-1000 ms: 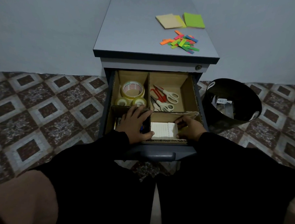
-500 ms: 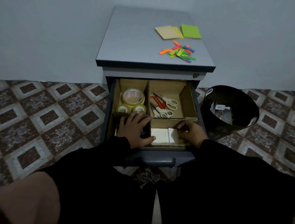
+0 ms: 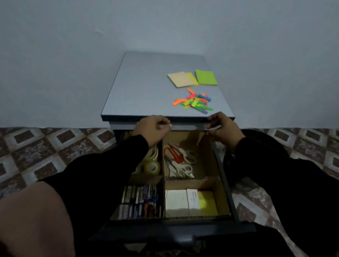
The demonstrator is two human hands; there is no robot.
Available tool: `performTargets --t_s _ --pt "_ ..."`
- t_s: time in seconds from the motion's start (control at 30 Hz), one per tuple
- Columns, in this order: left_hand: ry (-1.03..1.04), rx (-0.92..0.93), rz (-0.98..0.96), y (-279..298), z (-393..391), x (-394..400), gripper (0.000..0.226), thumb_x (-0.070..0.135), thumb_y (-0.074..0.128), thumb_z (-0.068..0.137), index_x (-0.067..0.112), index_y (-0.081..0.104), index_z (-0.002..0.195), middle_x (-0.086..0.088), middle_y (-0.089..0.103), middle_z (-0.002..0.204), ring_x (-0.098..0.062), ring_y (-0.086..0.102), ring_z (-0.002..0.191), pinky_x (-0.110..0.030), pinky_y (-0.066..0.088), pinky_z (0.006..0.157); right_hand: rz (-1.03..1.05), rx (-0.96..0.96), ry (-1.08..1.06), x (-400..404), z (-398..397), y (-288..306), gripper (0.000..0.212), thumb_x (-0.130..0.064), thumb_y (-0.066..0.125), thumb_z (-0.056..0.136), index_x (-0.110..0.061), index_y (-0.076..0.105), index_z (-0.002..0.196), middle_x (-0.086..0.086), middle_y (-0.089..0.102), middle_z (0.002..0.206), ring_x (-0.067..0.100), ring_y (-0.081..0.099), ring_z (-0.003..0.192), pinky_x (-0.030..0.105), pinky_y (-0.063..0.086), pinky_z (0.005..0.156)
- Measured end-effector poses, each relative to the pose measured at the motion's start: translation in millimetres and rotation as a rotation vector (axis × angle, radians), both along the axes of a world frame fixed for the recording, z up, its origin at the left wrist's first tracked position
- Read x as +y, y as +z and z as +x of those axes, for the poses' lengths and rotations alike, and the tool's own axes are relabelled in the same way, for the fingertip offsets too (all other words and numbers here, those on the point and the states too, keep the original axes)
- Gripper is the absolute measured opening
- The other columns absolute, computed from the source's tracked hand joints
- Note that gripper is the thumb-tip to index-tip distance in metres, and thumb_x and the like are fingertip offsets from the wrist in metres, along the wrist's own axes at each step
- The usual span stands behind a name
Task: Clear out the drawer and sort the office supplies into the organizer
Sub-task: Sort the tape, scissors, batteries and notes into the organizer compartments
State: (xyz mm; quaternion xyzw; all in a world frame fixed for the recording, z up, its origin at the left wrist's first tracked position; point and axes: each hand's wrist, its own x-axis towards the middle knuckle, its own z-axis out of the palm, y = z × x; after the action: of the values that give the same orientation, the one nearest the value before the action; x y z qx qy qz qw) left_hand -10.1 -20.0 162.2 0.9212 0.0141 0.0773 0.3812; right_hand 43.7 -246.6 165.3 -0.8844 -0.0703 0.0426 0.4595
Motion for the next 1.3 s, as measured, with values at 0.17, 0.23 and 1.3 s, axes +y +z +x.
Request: performTargets --t_s 0.17,0.23,1.3 --pt "0.016 -0.049 0.098 31 64 3 0.025 0.035 0.062 0.087 0.020 0.068 0.105 -0.001 0.065 0.112 -0.019 0.059 0.103 -0.030 0.045 0.092 0.085 -0.008 -0.048 3 60 34 0.034 0.008 0.061 0.078 -0.014 0.050 0.101 0.002 0.057 0.079 0.017 0.051 0.060 0.036 0.052 0.063" --pt "-0.002 -0.055 0.159 40 91 3 0.029 0.038 0.060 0.087 0.021 0.066 0.109 0.000 0.063 0.114 -0.019 0.057 0.105 -0.033 0.043 0.096 0.109 -0.026 -0.054 5 84 42 0.035 0.009 0.060 0.078 -0.013 0.050 0.103 0.001 0.056 0.077 0.015 0.050 0.059 0.028 0.049 0.055" --pt "-0.507 0.183 1.169 65 287 -27 0.073 0.040 0.055 0.092 0.035 0.010 0.149 -0.010 -0.003 0.158 -0.036 0.000 0.144 -0.039 0.010 0.114 -0.279 0.147 -0.318 11 264 22 0.050 -0.042 0.078 0.071 -0.008 0.045 0.084 0.012 0.045 0.089 0.021 0.042 0.086 0.028 0.033 0.059"
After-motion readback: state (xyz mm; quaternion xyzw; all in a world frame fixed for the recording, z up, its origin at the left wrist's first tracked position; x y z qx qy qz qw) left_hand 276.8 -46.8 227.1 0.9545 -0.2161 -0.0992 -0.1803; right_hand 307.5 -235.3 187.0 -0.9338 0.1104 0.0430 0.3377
